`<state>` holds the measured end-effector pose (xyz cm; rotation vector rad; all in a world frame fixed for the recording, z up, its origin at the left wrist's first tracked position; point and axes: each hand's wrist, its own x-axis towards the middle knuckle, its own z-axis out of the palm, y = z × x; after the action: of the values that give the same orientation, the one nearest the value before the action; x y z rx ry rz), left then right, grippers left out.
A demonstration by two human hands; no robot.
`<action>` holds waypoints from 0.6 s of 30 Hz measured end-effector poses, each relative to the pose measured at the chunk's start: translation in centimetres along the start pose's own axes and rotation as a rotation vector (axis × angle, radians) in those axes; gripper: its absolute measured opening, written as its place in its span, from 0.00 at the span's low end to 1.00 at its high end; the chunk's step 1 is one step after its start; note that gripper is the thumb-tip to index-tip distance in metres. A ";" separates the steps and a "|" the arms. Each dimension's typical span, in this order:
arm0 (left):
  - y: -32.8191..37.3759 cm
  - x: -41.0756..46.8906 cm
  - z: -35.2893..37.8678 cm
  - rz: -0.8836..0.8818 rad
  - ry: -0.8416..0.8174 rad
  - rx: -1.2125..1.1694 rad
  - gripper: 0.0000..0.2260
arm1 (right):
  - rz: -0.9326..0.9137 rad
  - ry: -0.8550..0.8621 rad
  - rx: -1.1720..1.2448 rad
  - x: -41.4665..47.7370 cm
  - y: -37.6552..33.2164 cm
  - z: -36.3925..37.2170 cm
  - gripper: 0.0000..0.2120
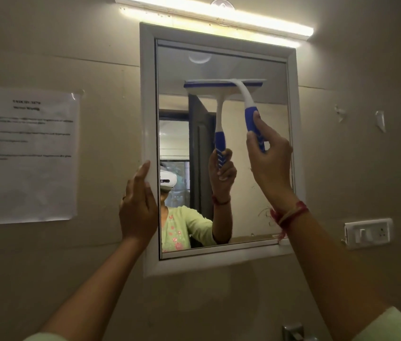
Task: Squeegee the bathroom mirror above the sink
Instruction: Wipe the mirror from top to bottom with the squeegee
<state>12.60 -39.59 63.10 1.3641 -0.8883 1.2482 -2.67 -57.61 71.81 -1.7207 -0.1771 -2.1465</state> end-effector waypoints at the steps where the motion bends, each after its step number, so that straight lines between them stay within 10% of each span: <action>1: 0.0 0.0 0.0 0.001 -0.002 -0.004 0.18 | -0.003 0.003 -0.001 0.6 -0.3 -0.1 0.20; 18: 0.0 0.0 0.0 -0.003 -0.011 0.031 0.18 | 0.052 0.004 0.012 -0.4 -0.5 -0.1 0.21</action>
<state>12.58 -39.56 63.15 1.3974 -0.8778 1.2577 -2.85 -57.07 71.47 -1.6962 -0.1426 -2.1074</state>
